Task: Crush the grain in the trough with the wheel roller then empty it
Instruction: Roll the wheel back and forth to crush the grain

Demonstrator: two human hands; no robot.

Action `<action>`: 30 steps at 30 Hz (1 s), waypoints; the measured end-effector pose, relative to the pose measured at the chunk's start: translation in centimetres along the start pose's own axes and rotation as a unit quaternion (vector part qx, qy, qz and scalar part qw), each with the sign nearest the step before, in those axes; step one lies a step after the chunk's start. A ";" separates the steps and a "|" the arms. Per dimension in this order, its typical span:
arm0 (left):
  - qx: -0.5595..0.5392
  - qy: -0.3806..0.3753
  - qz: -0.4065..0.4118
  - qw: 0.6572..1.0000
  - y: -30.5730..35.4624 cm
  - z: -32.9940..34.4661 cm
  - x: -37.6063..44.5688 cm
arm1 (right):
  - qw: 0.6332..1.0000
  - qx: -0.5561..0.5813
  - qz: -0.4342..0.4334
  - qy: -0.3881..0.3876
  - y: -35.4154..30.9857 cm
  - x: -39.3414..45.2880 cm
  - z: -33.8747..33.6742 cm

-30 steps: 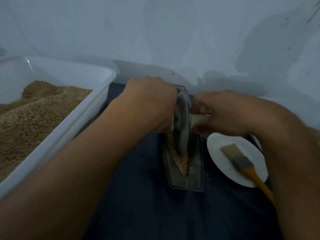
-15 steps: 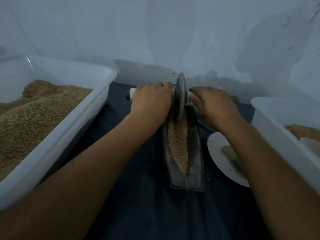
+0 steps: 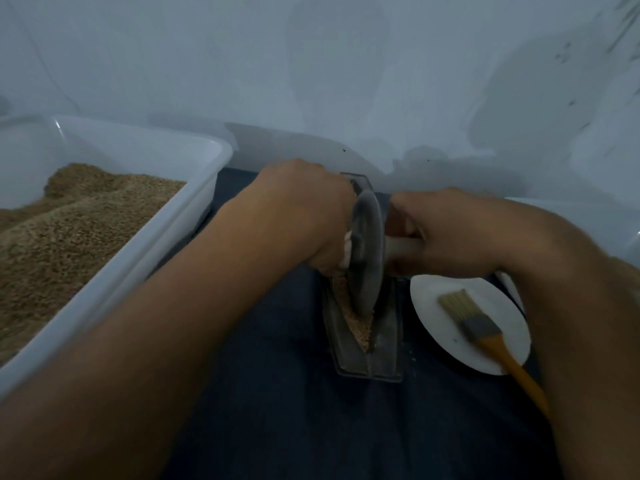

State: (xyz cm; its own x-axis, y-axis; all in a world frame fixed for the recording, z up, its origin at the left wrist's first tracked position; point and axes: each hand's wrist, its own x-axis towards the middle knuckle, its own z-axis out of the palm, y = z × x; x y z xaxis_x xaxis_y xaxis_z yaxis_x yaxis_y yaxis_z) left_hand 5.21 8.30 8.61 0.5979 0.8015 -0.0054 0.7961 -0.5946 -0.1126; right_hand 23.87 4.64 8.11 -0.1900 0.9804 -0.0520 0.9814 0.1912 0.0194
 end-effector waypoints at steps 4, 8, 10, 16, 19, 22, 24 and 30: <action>0.005 -0.046 -0.014 0.999 -0.2 -0.5 -0.5 | 0.999 0.033 -0.003 -0.014 -1.0 -0.7 -0.7; -0.010 0.000 -0.013 1.000 -0.8 0.5 0.2 | 1.000 0.029 -0.006 -0.002 -0.7 0.0 -0.2; -0.007 0.054 -0.019 0.998 -0.9 1.5 0.9 | 0.999 0.034 -0.004 0.007 0.0 1.0 0.6; -0.028 0.159 -0.072 0.984 -1.2 4.3 3.8 | 0.992 0.052 0.048 0.100 2.3 4.3 4.1; -0.027 0.206 -0.083 0.975 -1.6 5.5 4.8 | 0.982 -0.002 0.055 0.179 2.4 5.4 5.2; -0.037 0.212 -0.089 0.972 -1.7 6.2 5.2 | 0.977 -0.019 0.056 0.204 2.3 5.8 5.5; -0.038 0.204 -0.083 0.975 -1.7 6.0 5.2 | 0.981 0.001 0.053 0.184 2.3 5.4 5.2; -0.020 0.133 -0.022 0.991 -1.1 3.4 3.3 | 0.992 0.093 0.035 0.076 2.0 2.6 2.4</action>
State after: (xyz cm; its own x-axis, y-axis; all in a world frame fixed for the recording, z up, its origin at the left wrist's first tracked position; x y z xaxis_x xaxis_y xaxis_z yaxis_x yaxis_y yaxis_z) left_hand 5.94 11.80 5.39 0.5625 0.7845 0.2610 0.8213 -0.5666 -0.0669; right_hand 25.40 7.50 5.61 -0.1101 0.9894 0.0942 0.9778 0.1248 -0.1681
